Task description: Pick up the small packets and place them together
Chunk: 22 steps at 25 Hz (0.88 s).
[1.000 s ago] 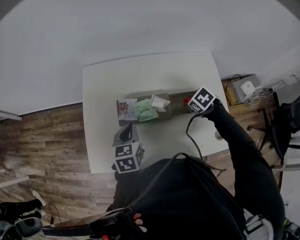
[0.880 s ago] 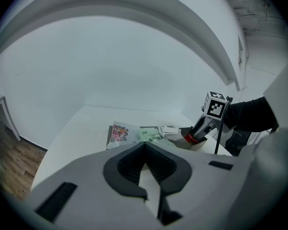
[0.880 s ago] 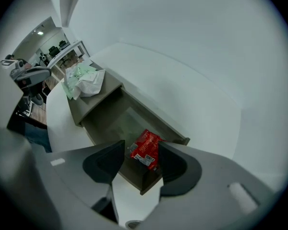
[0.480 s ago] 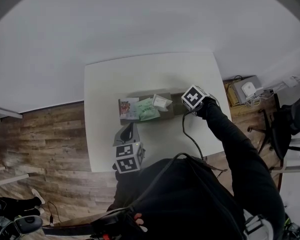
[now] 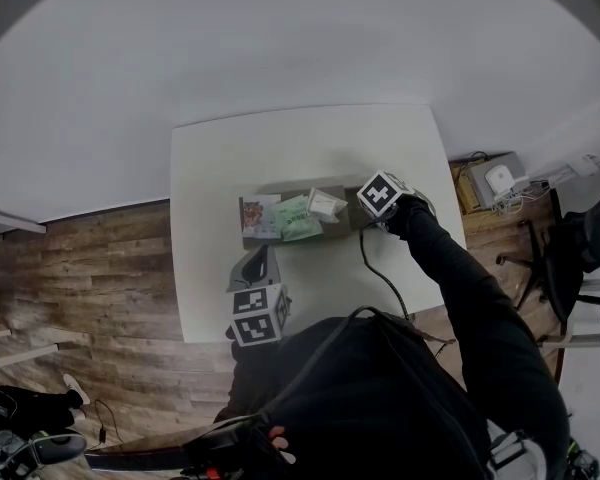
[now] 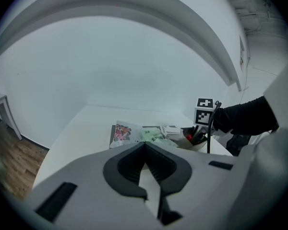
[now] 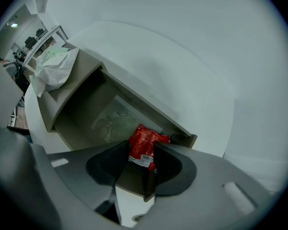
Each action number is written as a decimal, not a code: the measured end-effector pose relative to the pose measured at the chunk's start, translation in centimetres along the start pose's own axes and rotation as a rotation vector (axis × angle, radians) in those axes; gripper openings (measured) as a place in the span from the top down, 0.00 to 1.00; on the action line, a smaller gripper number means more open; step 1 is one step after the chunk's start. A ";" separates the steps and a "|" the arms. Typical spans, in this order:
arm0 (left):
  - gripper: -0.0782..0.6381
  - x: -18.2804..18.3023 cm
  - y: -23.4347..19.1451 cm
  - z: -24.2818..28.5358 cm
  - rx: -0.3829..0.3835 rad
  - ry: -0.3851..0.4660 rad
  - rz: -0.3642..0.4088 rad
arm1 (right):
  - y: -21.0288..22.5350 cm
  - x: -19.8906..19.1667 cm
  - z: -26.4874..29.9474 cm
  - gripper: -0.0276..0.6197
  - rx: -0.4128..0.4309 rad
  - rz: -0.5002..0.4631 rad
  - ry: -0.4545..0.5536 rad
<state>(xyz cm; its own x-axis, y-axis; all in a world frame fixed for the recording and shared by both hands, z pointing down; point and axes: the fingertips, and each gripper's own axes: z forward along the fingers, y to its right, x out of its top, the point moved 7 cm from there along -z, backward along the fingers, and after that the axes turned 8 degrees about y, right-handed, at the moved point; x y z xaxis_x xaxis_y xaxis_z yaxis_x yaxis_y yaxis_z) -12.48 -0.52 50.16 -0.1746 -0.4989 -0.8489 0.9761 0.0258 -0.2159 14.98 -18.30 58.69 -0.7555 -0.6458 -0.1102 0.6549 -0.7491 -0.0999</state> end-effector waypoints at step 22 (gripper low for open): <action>0.89 0.1 0.3 0.1 -0.005 -0.007 -0.002 | 0.6 -0.4 -0.6 0.92 -0.029 0.028 0.025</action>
<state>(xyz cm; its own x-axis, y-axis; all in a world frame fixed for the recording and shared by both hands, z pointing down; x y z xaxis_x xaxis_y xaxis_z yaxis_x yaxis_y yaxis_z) -12.19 -0.64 50.10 -0.1752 -0.5051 -0.8451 0.9751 0.0295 -0.2198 15.72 -18.39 58.11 -0.7363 -0.6625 -0.1377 0.6765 -0.7258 -0.1247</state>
